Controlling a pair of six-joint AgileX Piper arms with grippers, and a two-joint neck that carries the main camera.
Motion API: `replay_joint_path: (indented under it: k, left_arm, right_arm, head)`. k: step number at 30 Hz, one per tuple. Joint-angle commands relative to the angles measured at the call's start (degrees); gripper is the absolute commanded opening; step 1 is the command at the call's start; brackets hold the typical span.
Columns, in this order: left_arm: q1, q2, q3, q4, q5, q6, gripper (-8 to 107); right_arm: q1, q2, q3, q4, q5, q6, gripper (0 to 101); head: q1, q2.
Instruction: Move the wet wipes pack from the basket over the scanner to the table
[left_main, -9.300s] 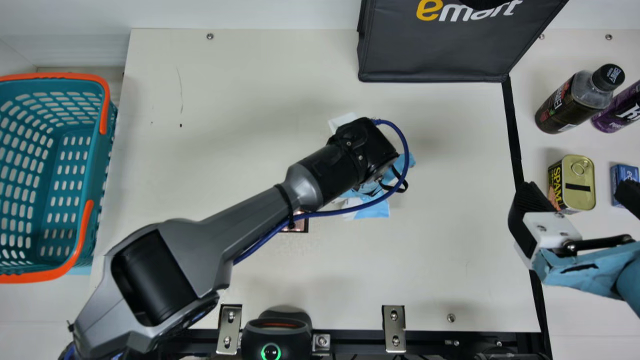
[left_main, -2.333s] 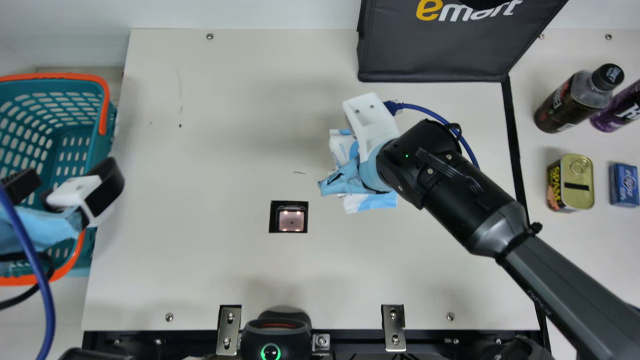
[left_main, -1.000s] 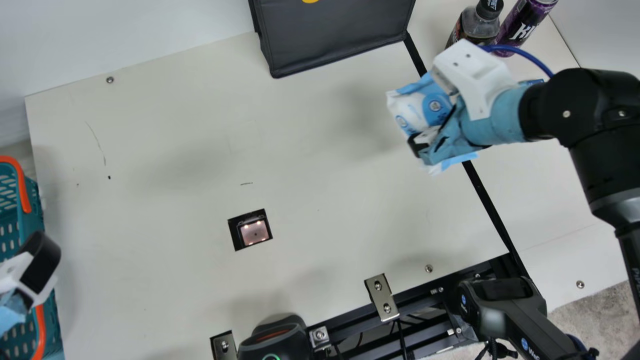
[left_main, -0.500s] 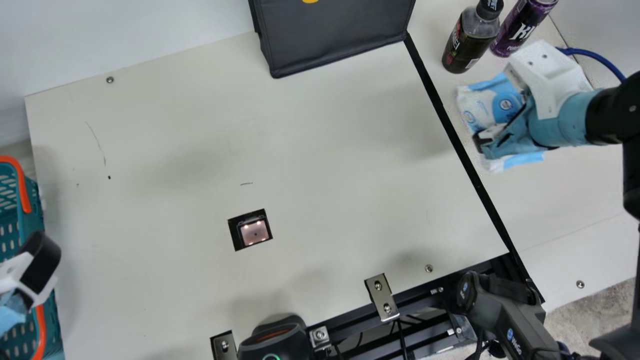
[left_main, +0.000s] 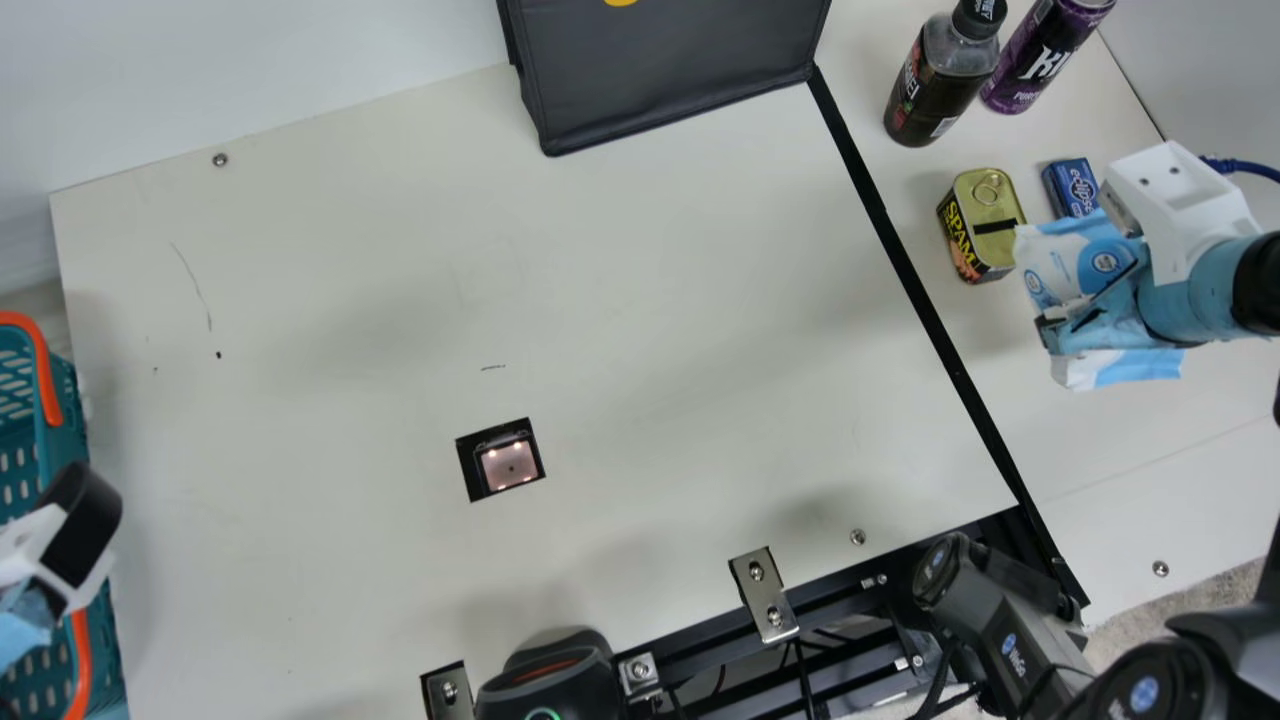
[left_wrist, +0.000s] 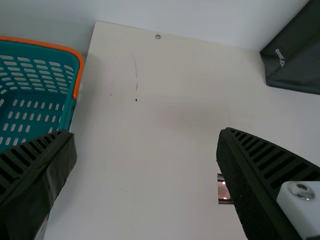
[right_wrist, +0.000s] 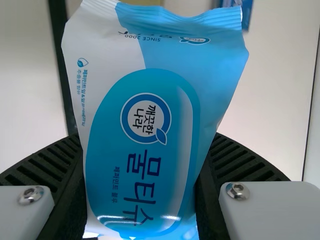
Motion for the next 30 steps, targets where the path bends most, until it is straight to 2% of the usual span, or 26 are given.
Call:
replay_joint_path:
  k: [1,11,22,30]
  left_arm:
    - [0.00,0.00,0.00,0.00,0.00,0.00,90]
    - [0.00,0.00,0.00,0.00,0.00,0.00,90]
    - [0.00,0.00,0.00,0.00,0.00,0.00,90]
    - [0.00,0.00,0.00,0.00,0.00,0.00,90]
  right_arm:
    - [-1.74,0.96,0.44,-0.82,-0.90,-0.13,0]
    - [-6.32,5.80,2.89,-2.48,-4.62,-0.46,0]
    - [-5.61,11.22,6.50,-3.03,-9.19,1.91,0]
    - [-4.25,14.79,8.04,-2.95,-11.93,3.61,27]
  head:
    - [-1.66,-0.13]
    - [-1.66,-0.13]
    - [-1.66,-0.13]
    - [-1.66,-0.13]
